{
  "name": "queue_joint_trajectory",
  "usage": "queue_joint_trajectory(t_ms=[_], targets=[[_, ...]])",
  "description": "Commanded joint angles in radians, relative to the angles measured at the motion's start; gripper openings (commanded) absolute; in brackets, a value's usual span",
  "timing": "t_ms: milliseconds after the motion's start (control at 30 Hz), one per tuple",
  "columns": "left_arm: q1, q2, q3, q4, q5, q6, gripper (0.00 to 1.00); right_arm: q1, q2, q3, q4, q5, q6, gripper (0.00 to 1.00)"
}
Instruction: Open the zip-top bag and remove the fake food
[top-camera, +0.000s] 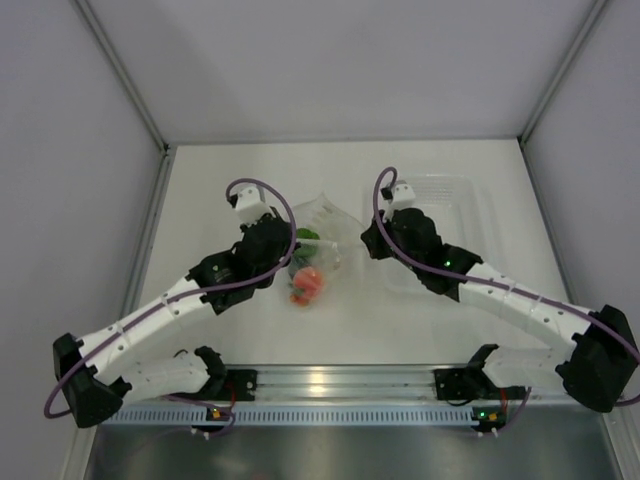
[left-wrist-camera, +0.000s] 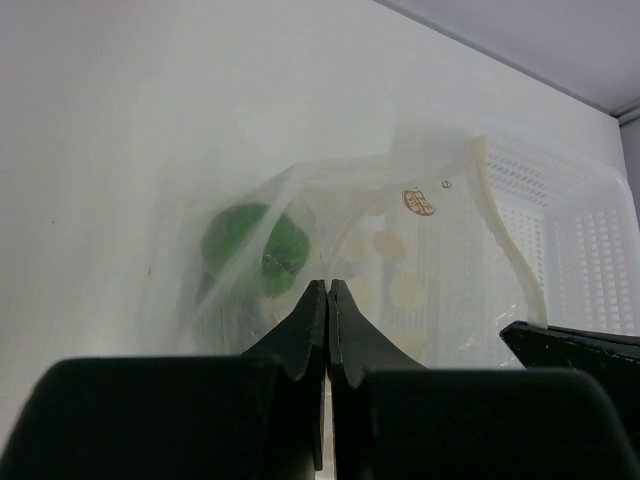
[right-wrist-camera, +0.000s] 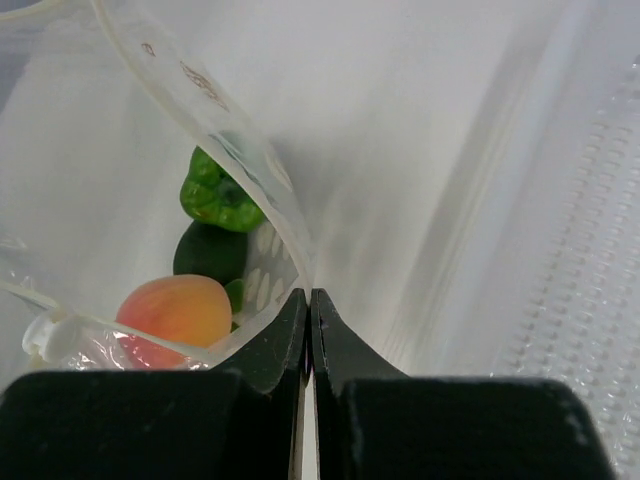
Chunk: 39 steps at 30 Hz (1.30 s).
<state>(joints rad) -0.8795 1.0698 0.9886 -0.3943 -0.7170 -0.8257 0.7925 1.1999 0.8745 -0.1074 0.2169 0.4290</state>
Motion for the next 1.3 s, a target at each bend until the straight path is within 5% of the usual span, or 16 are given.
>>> queue_joint_trajectory(t_ms=[0, 233, 433, 733, 900, 1267], targets=[[0.001, -0.074, 0.012, -0.060, -0.087, 0.053, 0.00, -0.029, -0.072, -0.052, -0.095, 0.117, -0.090, 0.00], [0.001, -0.110, 0.031, -0.080, -0.030, 0.071, 0.00, -0.035, -0.098, -0.045, -0.138, 0.125, -0.114, 0.00], [-0.013, -0.009, 0.129, -0.075, 0.093, 0.028, 0.00, -0.036, -0.166, 0.007, -0.133, -0.051, -0.099, 0.20], [-0.107, 0.062, 0.153, -0.071, 0.019, -0.111, 0.00, -0.033, -0.160, 0.175, -0.201, -0.201, -0.064, 0.27], [-0.179, 0.096, 0.163, -0.069, -0.077, -0.217, 0.00, -0.016, -0.129, 0.156, -0.100, -0.287, -0.015, 0.27], [-0.269, 0.116, 0.219, -0.069, -0.220, -0.346, 0.00, 0.005, 0.082, 0.150, 0.024, -0.235, 0.045, 0.28]])
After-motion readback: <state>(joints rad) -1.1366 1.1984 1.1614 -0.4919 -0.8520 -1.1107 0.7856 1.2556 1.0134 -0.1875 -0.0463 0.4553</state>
